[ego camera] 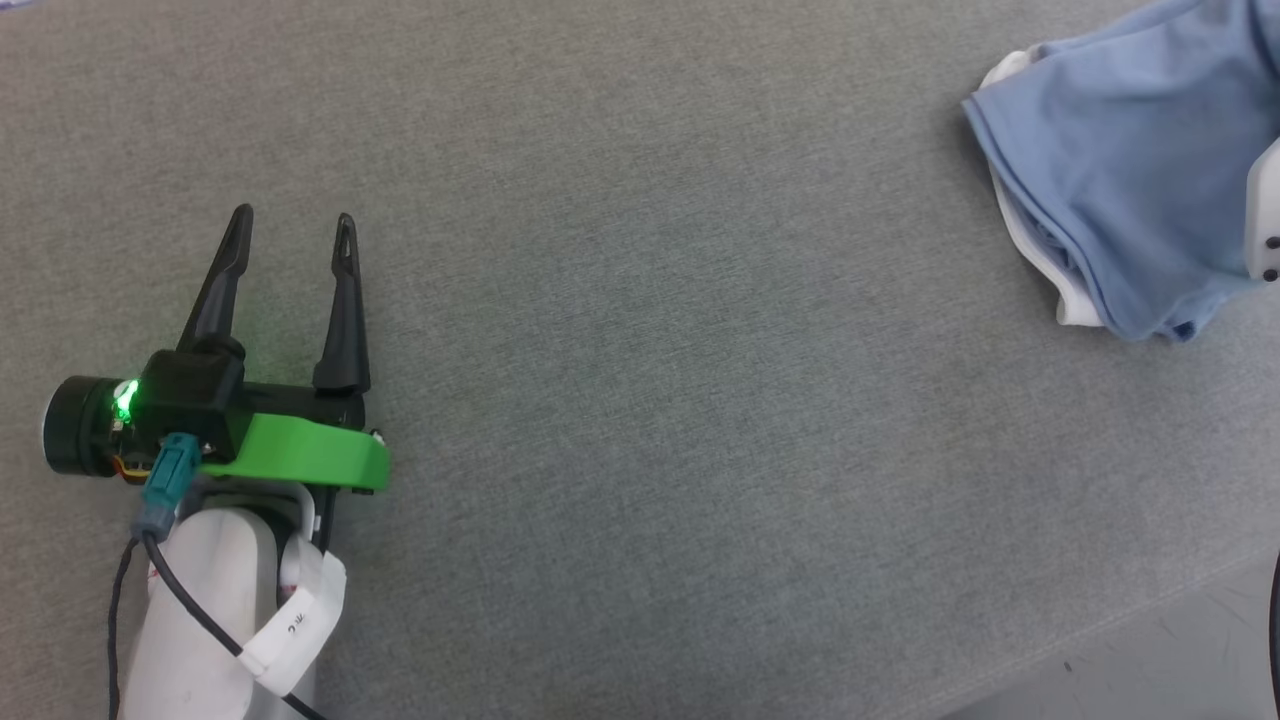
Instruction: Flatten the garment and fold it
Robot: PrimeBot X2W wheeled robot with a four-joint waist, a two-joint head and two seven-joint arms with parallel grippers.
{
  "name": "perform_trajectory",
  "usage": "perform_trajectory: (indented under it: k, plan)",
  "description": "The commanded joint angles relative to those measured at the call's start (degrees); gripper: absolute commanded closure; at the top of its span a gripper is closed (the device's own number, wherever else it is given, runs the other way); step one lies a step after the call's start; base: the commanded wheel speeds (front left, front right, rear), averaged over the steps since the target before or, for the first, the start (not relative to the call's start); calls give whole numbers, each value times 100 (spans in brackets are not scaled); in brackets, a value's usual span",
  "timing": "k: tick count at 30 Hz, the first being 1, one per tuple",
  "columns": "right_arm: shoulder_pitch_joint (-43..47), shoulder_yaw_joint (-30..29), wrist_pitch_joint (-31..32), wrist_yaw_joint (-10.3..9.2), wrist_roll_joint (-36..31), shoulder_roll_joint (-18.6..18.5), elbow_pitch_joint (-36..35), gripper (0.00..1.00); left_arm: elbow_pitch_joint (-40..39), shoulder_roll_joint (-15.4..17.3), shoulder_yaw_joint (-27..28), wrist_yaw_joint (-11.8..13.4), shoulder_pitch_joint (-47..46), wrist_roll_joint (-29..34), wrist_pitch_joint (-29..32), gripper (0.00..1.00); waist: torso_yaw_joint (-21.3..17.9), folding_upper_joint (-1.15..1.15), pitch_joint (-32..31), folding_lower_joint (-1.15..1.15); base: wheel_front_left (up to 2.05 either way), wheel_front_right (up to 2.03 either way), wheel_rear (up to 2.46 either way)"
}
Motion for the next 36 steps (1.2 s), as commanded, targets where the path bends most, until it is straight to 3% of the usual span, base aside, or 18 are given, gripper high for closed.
perform_trajectory:
  k: [1, 2, 3, 4, 11, 19, 30, 31, 36]
  plan:
    - [-123, -97, -128, -11, -130, 24, 86, 79, -16, 46, 10, 1, -28, -9, 2, 0, 93, 0, 5, -1, 0, 0, 0]
    - [-130, -157, -191, -11, -230, 26, 177, 42, 4, 35, 8, 9, -8, -27, -9, 0, 128, 0, -44, -1, 0, 0, 0]
    - [-130, -213, -224, -11, -302, 26, 252, 13, 31, 24, 6, 15, 11, -41, -22, 0, 157, 0, -101, -1, 0, 0, 0]
    - [-128, -308, -254, -11, -379, 27, 325, 0, 66, 4, 3, 25, 37, -62, -38, 0, 190, 0, -170, -1, 0, 0, 0]
    - [97, -709, -821, -11, -576, 27, 372, 0, 421, -211, -49, 76, 240, -235, -174, 0, 484, 0, -841, -1, 0, 0, 0]
    - [736, -245, -1794, -11, 351, 186, 134, 0, 768, -448, -53, 148, 606, -496, -235, 0, 878, 0, -1759, -1, 0, 0, 0]
    - [2549, 858, -2771, -11, 1983, 446, -1750, 0, 879, -596, -85, 106, 1029, -727, -238, 0, 1505, 0, -2543, -1, 0, 0, 0]
    - [3082, 924, -2897, -11, 2225, 573, -2350, 0, 922, -618, -115, 90, 1079, -787, -238, 0, 1685, 0, -2620, -1, 0, 0, 0]
    - [3827, 882, -3089, -11, 2254, 889, -3015, 0, 999, -639, -202, 60, 1152, -839, -239, 0, 1898, 0, -2723, -1, 0, 0, 0]
